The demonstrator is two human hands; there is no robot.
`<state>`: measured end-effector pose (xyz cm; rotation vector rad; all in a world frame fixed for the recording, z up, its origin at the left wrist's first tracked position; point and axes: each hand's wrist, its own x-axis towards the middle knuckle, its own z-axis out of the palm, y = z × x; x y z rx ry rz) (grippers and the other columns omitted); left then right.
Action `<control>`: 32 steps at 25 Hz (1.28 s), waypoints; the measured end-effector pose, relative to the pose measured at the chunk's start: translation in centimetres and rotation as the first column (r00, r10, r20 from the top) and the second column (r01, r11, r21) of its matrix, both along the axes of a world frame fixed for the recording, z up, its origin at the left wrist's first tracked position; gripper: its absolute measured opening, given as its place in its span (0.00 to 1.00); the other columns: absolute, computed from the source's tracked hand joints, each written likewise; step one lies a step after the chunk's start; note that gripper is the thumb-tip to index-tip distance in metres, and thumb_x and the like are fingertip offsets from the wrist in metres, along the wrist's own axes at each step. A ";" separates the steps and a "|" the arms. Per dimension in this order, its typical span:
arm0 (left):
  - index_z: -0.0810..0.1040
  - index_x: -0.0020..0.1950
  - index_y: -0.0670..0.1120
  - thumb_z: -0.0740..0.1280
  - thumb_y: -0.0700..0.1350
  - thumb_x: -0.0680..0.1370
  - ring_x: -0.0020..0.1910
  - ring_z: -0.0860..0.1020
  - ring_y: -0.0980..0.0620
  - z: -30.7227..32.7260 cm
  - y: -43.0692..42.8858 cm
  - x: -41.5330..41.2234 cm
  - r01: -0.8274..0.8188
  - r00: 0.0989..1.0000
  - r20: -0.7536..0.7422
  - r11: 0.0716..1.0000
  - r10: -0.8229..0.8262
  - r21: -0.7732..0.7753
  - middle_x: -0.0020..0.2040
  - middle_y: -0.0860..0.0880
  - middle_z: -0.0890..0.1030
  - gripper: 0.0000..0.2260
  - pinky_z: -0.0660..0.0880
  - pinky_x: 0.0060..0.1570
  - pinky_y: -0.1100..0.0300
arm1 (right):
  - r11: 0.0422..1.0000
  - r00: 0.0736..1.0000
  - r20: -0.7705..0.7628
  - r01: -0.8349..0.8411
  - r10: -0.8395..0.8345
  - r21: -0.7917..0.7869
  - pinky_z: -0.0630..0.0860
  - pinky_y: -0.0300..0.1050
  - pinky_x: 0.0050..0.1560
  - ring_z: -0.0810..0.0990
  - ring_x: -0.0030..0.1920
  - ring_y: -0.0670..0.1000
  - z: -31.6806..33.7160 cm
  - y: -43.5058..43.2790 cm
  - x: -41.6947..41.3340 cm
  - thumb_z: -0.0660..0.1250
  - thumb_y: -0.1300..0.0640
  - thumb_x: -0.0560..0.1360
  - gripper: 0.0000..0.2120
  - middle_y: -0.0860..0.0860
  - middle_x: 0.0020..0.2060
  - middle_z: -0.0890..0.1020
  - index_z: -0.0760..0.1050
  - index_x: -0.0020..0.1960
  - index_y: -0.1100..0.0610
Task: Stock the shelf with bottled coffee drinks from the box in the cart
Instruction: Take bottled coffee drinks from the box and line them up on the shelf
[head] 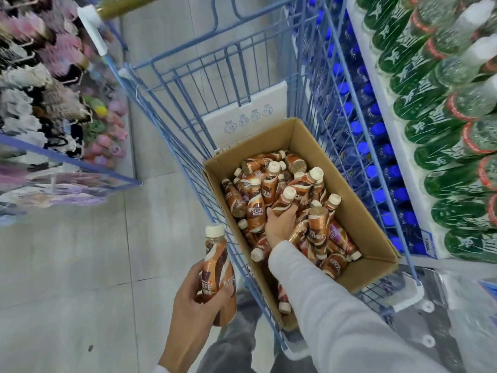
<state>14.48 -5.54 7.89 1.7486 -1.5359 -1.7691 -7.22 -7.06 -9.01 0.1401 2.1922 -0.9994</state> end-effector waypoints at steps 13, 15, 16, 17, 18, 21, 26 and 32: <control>0.78 0.65 0.58 0.77 0.47 0.74 0.50 0.85 0.55 6.2 -1.0 -6.9 0.231 0.925 -0.295 0.971 -0.240 -0.065 0.53 0.57 0.85 0.21 0.81 0.39 0.65 | 0.842 0.985 0.144 0.154 -0.093 -0.516 0.78 0.59 0.64 0.83 0.60 0.47 20.8 15.0 -1.2 0.79 0.40 0.67 0.28 0.42 0.60 0.84 0.74 0.65 0.36; 0.79 0.63 0.62 0.78 0.49 0.72 0.50 0.85 0.56 7.5 0.2 -8.4 0.309 0.882 -0.356 0.949 -0.309 -0.059 0.53 0.58 0.86 0.21 0.81 0.39 0.64 | 0.783 0.970 0.180 0.238 -0.163 -0.575 0.78 0.60 0.62 0.84 0.59 0.49 23.6 17.8 -1.1 0.80 0.40 0.64 0.30 0.44 0.59 0.84 0.76 0.64 0.36; 0.80 0.60 0.64 0.78 0.48 0.73 0.49 0.85 0.56 8.1 1.0 -9.1 0.347 0.858 -0.381 0.935 -0.345 -0.066 0.53 0.57 0.86 0.19 0.82 0.39 0.64 | 0.769 0.967 0.165 0.254 -0.194 -0.587 0.79 0.59 0.61 0.84 0.59 0.50 24.7 19.2 -1.0 0.81 0.39 0.63 0.30 0.45 0.59 0.84 0.76 0.63 0.36; 0.80 0.57 0.66 0.77 0.46 0.74 0.49 0.85 0.56 9.0 1.9 -10.0 0.395 0.827 -0.401 0.915 -0.394 -0.083 0.53 0.57 0.86 0.18 0.82 0.40 0.64 | 0.759 0.965 0.139 0.261 -0.223 -0.596 0.79 0.58 0.61 0.84 0.59 0.51 25.8 20.6 -0.9 0.80 0.40 0.63 0.29 0.45 0.59 0.84 0.77 0.62 0.37; 0.81 0.55 0.68 0.77 0.44 0.75 0.49 0.85 0.56 9.7 2.9 -10.8 0.442 0.792 -0.418 0.890 -0.445 -0.110 0.52 0.57 0.86 0.19 0.81 0.41 0.64 | 0.743 0.961 0.124 0.271 -0.248 -0.612 0.80 0.57 0.60 0.84 0.59 0.51 26.8 22.1 -0.7 0.80 0.41 0.64 0.27 0.46 0.58 0.84 0.78 0.61 0.36; 0.82 0.53 0.67 0.77 0.41 0.75 0.47 0.85 0.57 12.2 6.9 -13.3 0.545 0.700 -0.432 0.816 -0.569 -0.192 0.50 0.55 0.87 0.19 0.81 0.44 0.62 | 0.701 0.941 0.094 0.306 -0.325 -0.644 0.80 0.53 0.57 0.84 0.58 0.49 30.0 26.8 -0.4 0.78 0.44 0.66 0.23 0.45 0.58 0.85 0.78 0.59 0.35; 0.84 0.55 0.56 0.77 0.46 0.71 0.47 0.85 0.50 15.5 15.2 -17.6 0.666 0.555 -0.460 0.702 -0.693 -0.254 0.48 0.51 0.87 0.14 0.82 0.48 0.55 | 0.667 0.891 0.022 0.356 -0.453 -0.655 0.81 0.47 0.51 0.85 0.55 0.46 34.6 36.0 -0.4 0.74 0.47 0.71 0.16 0.43 0.55 0.85 0.78 0.56 0.34; 0.84 0.52 0.59 0.78 0.42 0.73 0.46 0.85 0.54 19.8 28.3 -22.7 0.757 0.387 -0.498 0.576 -0.776 -0.309 0.48 0.52 0.87 0.14 0.81 0.45 0.61 | 0.647 0.811 -0.104 0.374 -0.576 -0.665 0.79 0.44 0.50 0.84 0.52 0.46 39.3 49.6 -1.2 0.74 0.49 0.70 0.13 0.43 0.50 0.85 0.79 0.52 0.36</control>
